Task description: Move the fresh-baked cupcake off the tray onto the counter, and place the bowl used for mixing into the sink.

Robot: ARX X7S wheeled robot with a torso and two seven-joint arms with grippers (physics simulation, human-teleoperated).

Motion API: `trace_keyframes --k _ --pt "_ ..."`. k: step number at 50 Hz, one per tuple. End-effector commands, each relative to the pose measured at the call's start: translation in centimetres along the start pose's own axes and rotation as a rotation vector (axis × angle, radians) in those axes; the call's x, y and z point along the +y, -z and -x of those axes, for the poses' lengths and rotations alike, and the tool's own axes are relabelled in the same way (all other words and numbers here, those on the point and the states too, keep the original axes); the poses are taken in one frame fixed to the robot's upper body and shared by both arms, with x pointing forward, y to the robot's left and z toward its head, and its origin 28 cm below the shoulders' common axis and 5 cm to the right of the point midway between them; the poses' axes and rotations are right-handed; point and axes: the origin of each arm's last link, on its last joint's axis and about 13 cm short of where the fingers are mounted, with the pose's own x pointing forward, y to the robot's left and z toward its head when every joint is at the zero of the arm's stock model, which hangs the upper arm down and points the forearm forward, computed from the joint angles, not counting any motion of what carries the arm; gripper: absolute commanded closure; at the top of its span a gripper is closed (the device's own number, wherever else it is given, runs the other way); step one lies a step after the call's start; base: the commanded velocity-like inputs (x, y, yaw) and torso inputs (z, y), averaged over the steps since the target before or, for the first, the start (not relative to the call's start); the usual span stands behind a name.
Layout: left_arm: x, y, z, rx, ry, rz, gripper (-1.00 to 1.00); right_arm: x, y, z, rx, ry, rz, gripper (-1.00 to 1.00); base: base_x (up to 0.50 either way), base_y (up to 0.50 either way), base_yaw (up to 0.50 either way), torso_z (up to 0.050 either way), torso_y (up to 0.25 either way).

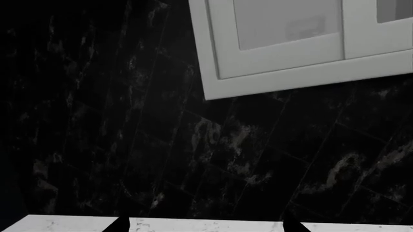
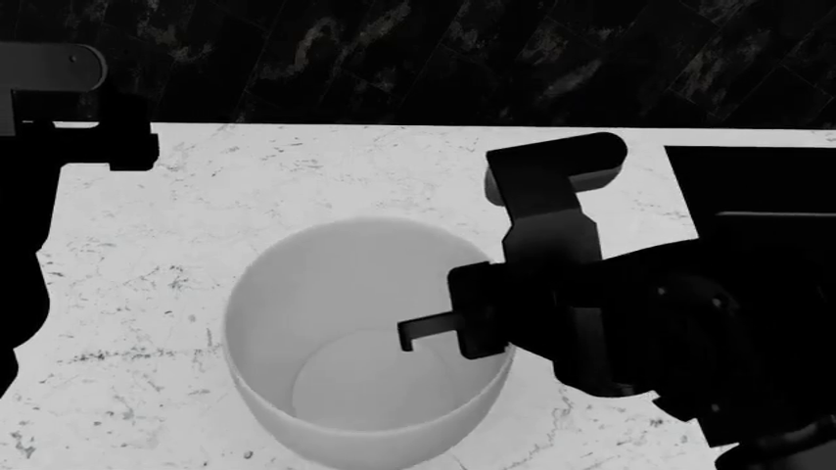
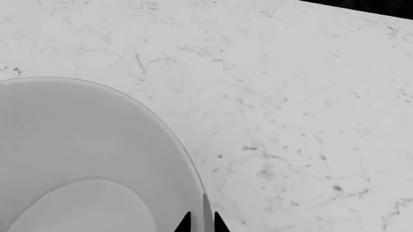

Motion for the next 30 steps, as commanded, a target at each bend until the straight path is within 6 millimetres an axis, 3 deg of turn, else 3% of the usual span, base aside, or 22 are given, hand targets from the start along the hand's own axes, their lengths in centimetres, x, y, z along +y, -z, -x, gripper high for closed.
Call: trace_keyframes --k 1,14,30 --pt "0.0 -0.3 -0.1 -0.003 0.011 0.013 -1.00 -0.1 0.1 -0.2 -0.020 0.015 -0.014 1.00 0.00 0.00 0.00 0.000 0.000" --pt "-0.1 -0.3 -0.1 -0.004 0.015 0.009 -1.00 -0.9 -1.9 2.2 -0.188 0.056 -0.083 1.00 0.00 0.00 0.00 0.000 0.000" --pt "-0.1 -0.1 -0.1 -0.004 0.022 0.012 -1.00 -1.1 -1.8 3.6 -0.283 0.074 -0.142 1.00 0.00 0.00 0.00 0.000 0.000"
